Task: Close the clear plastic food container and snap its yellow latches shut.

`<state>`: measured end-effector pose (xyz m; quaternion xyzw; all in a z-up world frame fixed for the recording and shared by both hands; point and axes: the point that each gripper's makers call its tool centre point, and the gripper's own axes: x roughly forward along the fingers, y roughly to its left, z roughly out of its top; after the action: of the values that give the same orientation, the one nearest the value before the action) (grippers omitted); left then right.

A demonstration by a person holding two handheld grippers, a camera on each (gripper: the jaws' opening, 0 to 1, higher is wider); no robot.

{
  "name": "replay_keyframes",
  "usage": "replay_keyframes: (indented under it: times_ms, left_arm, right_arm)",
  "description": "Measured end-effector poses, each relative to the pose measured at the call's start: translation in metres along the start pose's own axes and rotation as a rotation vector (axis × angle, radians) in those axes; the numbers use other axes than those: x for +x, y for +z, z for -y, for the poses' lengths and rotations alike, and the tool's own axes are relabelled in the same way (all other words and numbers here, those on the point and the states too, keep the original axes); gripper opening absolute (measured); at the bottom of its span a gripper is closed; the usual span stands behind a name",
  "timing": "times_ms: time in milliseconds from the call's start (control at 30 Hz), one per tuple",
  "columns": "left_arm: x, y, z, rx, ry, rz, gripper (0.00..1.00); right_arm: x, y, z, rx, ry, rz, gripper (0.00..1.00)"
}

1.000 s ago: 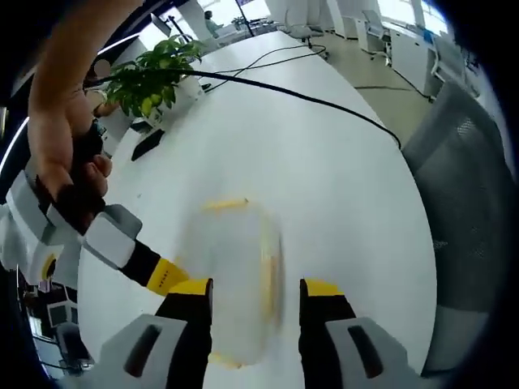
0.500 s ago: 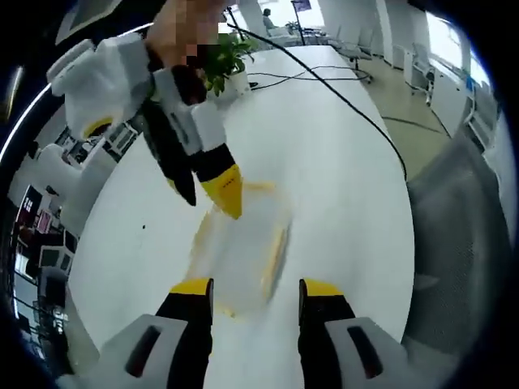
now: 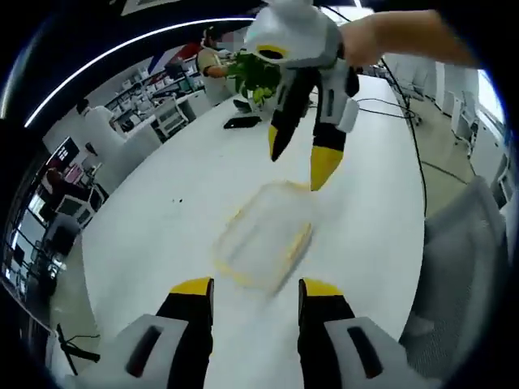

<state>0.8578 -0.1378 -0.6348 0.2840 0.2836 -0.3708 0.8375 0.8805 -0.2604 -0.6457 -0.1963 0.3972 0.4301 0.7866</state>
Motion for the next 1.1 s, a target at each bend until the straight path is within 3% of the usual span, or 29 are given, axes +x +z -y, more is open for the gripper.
replay_keyframes:
  times_ms: [167, 367, 533, 600, 700, 833, 1033, 1100]
  left_arm:
    - [-0.007, -0.013, 0.003, -0.130, 0.048, 0.044, 0.36]
    - [-0.014, -0.037, 0.012, -0.256, 0.098, 0.087, 0.36]
    - [-0.024, -0.051, 0.027, -0.304, 0.129, 0.131, 0.36]
    - [-0.028, -0.055, 0.030, -0.309, 0.155, 0.146, 0.36]
    - [-0.035, -0.063, 0.036, -0.422, 0.175, 0.196, 0.37]
    - [-0.039, -0.077, 0.044, -0.530, 0.180, 0.218, 0.40]
    - [-0.048, -0.086, 0.053, -0.557, 0.207, 0.242, 0.41]
    - [-0.047, -0.091, 0.058, -0.557, 0.189, 0.223, 0.41]
  right_arm:
    - [-0.008, -0.008, -0.014, 0.143, -0.113, 0.148, 0.45]
    - [-0.012, -0.027, -0.028, 0.224, -0.214, 0.241, 0.43]
    - [-0.018, -0.052, -0.039, 0.289, -0.298, 0.308, 0.44]
    - [-0.022, -0.061, -0.040, 0.303, -0.339, 0.325, 0.45]
    - [-0.030, -0.075, -0.046, 0.354, -0.404, 0.352, 0.50]
    - [-0.035, -0.088, -0.062, 0.374, -0.428, 0.370, 0.53]
    - [-0.039, -0.104, -0.074, 0.375, -0.464, 0.368, 0.52]
    - [-0.037, -0.108, -0.077, 0.378, -0.455, 0.363, 0.51]
